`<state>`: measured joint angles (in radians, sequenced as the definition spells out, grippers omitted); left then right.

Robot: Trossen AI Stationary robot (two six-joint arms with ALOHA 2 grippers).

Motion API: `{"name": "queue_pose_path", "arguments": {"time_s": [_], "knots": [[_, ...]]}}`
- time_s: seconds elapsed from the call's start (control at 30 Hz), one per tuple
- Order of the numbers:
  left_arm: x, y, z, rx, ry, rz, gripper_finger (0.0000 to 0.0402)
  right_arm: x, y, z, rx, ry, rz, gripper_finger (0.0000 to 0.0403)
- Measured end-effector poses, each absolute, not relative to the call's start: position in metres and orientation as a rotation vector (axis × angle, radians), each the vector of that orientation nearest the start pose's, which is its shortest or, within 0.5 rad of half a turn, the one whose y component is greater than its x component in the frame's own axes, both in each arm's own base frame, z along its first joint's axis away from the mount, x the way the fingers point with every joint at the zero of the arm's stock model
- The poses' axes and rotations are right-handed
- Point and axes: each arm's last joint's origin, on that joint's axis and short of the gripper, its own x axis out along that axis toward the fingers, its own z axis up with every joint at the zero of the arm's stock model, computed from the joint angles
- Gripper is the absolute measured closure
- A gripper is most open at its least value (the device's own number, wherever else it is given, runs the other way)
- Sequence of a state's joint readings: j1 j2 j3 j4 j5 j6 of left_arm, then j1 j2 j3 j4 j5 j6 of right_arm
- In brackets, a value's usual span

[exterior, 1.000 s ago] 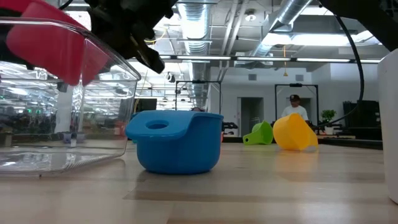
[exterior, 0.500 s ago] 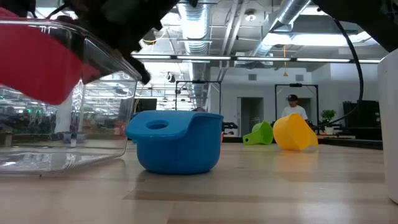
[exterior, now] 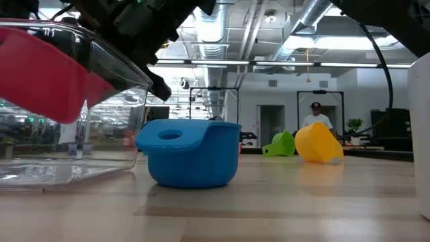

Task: Nest measuring cups in basket
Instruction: Put the red measuring cup into the transparent bin, then adjust the transparent bin

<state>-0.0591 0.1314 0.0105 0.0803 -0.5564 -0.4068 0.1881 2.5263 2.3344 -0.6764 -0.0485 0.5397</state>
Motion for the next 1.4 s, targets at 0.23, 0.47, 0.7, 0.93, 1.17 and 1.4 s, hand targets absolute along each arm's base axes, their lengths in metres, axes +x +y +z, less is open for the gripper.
{"name": "queue_pose_path", "arguments": {"time_s": [0.23, 0.47, 0.7, 0.93, 1.17, 1.4], "knots": [[0.102, 0.009, 0.164, -0.378, -0.061, 0.498, 0.0356, 0.539, 0.104, 0.194, 0.443, 0.912, -0.022, 0.0372], [0.102, 0.009, 0.164, -0.358, -0.055, 0.498, 0.0356, 0.538, 0.102, 0.192, 0.441, 0.932, -0.031, 0.0319], [0.102, 0.009, 0.164, -0.357, -0.055, 0.498, 0.0356, 0.539, 0.096, 0.192, 0.447, 0.930, -0.039, 0.0289], [0.102, 0.009, 0.164, -0.357, -0.055, 0.498, 0.0356, 0.540, 0.093, 0.192, 0.451, 0.930, -0.040, 0.0264], [0.102, 0.009, 0.164, -0.357, -0.055, 0.498, 0.0356, 0.540, 0.093, 0.193, 0.452, 0.930, -0.039, 0.0245], [0.102, 0.009, 0.164, -0.357, -0.055, 0.499, 0.0356, 0.535, 0.091, 0.220, 0.377, 0.871, 0.016, 0.0250]]}}
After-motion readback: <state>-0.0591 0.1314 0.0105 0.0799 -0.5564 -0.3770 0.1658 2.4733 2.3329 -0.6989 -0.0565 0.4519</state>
